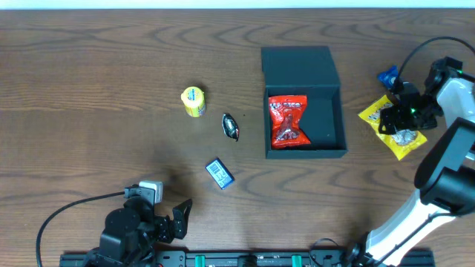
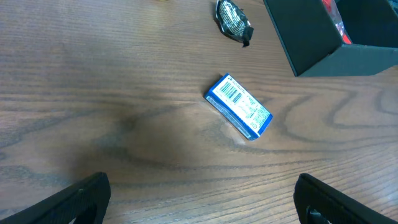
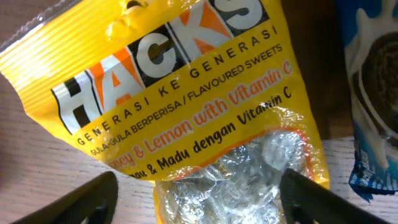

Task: Pack container
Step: 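Grasp the yellow HACKS bag with the right gripper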

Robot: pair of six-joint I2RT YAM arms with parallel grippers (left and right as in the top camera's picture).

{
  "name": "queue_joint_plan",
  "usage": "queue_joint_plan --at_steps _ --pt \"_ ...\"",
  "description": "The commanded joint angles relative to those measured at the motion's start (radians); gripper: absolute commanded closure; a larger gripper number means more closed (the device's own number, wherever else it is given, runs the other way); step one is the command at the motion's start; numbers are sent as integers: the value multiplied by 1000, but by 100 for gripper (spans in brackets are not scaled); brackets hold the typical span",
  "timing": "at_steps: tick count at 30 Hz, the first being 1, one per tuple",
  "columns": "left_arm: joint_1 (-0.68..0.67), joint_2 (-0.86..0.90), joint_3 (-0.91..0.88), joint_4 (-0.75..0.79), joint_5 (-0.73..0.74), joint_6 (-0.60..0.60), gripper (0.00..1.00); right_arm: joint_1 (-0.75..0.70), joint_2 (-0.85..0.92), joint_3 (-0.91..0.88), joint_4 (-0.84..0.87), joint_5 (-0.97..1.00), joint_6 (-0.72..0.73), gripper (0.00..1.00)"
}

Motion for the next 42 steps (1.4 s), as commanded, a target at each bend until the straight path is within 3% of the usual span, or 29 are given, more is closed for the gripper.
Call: queue_joint_plan --at_steps 1,13,42 --pt "3 -6 -8 1 -10 -1 5 -8 6 4 -5 -8 26 26" --pt "3 -6 -8 1 -10 -1 5 -8 6 -12 -8 -8 34 26" --pt "3 -6 -8 2 -10 -1 5 -7 6 -12 8 6 87 66"
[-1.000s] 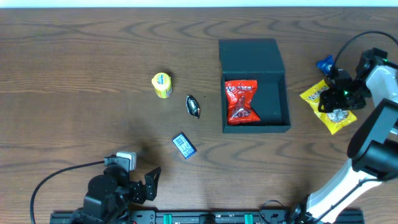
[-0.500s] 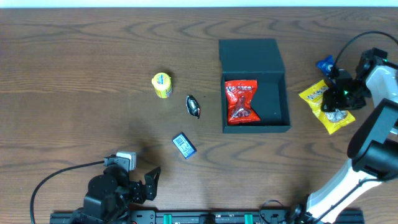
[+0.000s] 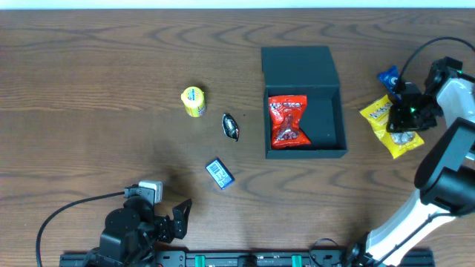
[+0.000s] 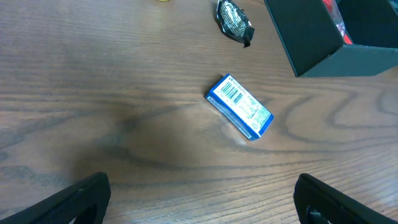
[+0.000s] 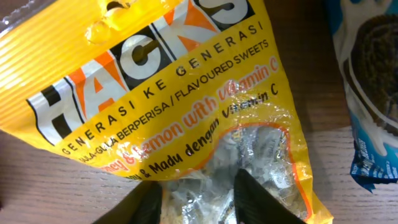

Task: Pack container
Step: 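Grasp the yellow HACKS bag with the right gripper, then lift the yellow bag and place it in the box beside the red bag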

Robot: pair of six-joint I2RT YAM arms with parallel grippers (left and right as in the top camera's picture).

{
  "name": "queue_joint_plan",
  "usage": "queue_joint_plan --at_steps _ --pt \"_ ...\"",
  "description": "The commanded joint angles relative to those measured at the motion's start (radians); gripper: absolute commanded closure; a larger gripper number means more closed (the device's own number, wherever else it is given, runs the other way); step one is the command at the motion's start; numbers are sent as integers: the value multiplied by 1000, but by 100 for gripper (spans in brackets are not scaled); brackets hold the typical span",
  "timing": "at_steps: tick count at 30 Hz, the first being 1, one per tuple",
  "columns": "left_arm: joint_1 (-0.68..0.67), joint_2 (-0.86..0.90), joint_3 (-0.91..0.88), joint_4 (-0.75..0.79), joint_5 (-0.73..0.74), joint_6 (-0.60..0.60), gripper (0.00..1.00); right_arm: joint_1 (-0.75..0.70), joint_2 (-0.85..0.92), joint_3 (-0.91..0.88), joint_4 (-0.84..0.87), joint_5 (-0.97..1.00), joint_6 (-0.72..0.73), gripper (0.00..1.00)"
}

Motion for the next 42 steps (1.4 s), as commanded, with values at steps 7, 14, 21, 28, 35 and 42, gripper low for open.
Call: queue_joint_plan --at_steps 7,14,21,28,35,42 --pt "3 -6 -8 1 -7 -1 5 -7 6 -10 8 -2 21 77" --pt "3 -6 -8 1 -8 -1 5 -7 6 -10 13 -32 51 94" --pt "3 -6 -8 1 -7 -1 5 -7 -3 0 0 -125 97 99" --pt "3 -6 -8 1 -7 -1 5 -6 -116 53 -54 -272 108 99" --pt "3 -6 -8 1 -7 -1 5 20 -352 59 -50 -345 235 99" --pt "3 -6 -8 1 -7 -1 5 141 -565 59 -84 -345 579 99"
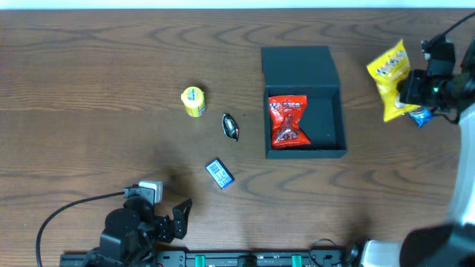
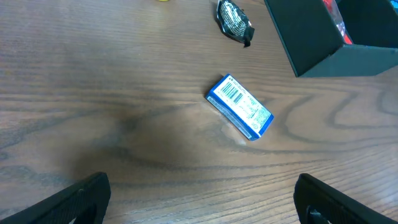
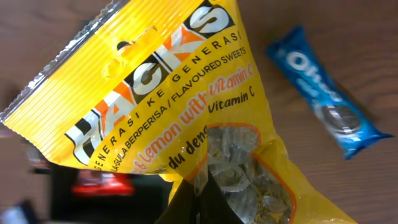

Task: Pack container
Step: 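Lift the yellow bag and place it in the box beside the red bag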

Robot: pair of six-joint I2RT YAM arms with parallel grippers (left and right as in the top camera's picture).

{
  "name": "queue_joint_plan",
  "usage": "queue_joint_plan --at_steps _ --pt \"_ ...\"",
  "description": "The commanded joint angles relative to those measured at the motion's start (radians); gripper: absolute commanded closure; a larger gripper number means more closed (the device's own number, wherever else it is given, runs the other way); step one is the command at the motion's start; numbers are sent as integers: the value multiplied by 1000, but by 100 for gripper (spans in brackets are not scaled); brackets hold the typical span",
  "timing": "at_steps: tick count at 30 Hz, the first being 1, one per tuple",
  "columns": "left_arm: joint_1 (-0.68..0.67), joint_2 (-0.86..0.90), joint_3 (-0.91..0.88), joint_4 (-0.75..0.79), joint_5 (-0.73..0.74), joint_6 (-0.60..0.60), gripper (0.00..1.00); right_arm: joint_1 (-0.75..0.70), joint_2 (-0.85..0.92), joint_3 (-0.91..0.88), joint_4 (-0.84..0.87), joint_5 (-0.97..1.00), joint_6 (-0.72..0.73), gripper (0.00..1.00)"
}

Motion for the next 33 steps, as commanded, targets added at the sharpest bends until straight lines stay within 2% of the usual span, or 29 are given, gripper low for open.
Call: queue_joint_plan --at_steps 1,5,11,19,33 --pt "3 -6 -8 1 -7 -1 5 77 -56 12 -17 -30 251 99" --pt "3 -6 -8 0 -7 -1 5 185 -77 12 -17 3 364 99" --pt "3 -6 -8 -3 -6 -1 5 290 -49 -5 -7 161 446 99" --pt "3 -6 -8 -3 -7 -1 5 309 19 -105 61 151 468 99" --pt "3 -6 -8 -3 -7 -1 5 373 96 -339 308 106 570 99"
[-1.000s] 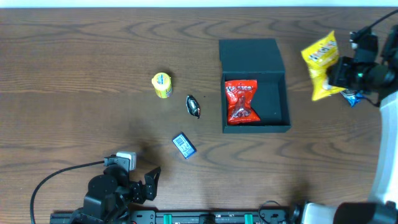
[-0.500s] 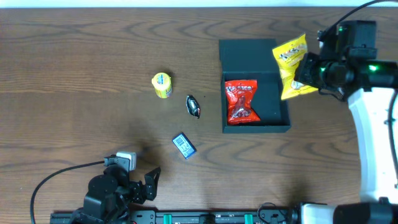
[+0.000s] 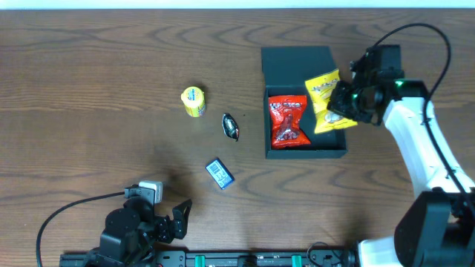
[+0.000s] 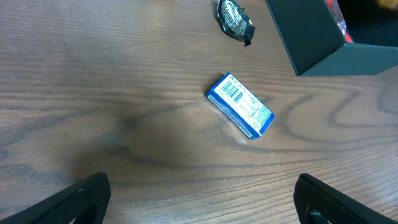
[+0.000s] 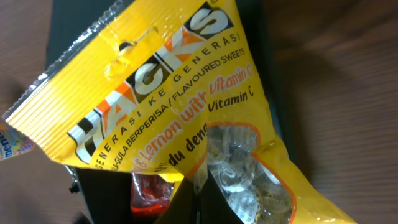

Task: Pack container
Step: 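Lift the yellow bag and place it in the box beside the red bag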

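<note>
The dark box (image 3: 279, 61) stands right of centre with a red candy bag (image 3: 288, 121) in its left half. Over the box's right half my right gripper (image 3: 344, 108) is shut on the yellow Hacks bag (image 3: 324, 99), which fills the right wrist view as the yellow Hacks bag (image 5: 168, 112) with the red bag (image 5: 147, 190) below it. On the table lie a blue carton (image 3: 220, 174), a dark wrapped sweet (image 3: 231, 126) and a yellow cup (image 3: 194, 101). My left gripper (image 4: 199, 202) is open near the front edge, short of the blue carton (image 4: 240, 114).
The left arm's base and cable (image 3: 70, 211) sit at the front left. The right arm (image 3: 427, 159) reaches in from the right side. The dark box's corner (image 4: 323, 46) shows at the left wrist view's upper right.
My right gripper has moved left with the yellow bag, from beside the box's far right to over the box's right half. The blue Oreo packet is no longer in view. Left arm unchanged.
My right gripper stood open round the yellow bag lying right of the box, next to a blue Oreo packet. Then it was shut on the bag there. Then it held the bag lifted at the far right, and now over the box.
</note>
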Robot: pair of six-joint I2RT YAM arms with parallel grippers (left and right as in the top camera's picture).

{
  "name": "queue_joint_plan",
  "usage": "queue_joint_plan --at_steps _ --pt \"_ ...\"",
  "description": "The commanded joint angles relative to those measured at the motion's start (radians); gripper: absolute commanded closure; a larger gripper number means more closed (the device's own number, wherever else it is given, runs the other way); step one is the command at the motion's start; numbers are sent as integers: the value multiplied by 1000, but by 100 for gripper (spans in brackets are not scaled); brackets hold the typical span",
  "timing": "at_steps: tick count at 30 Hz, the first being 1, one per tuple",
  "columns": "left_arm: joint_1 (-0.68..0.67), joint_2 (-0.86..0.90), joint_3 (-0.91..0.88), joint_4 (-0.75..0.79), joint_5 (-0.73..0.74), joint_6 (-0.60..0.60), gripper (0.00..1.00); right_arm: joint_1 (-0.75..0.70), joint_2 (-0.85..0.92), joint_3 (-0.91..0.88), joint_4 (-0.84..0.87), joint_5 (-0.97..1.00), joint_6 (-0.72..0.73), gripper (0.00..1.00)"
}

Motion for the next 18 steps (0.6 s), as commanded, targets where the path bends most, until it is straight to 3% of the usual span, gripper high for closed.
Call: queue_joint_plan --at_steps 1,18 --pt "3 -6 -8 1 -7 -1 5 20 3 -49 43 -8 63 99" --pt "3 -6 -8 1 -7 -1 5 22 4 -188 182 15 104 99"
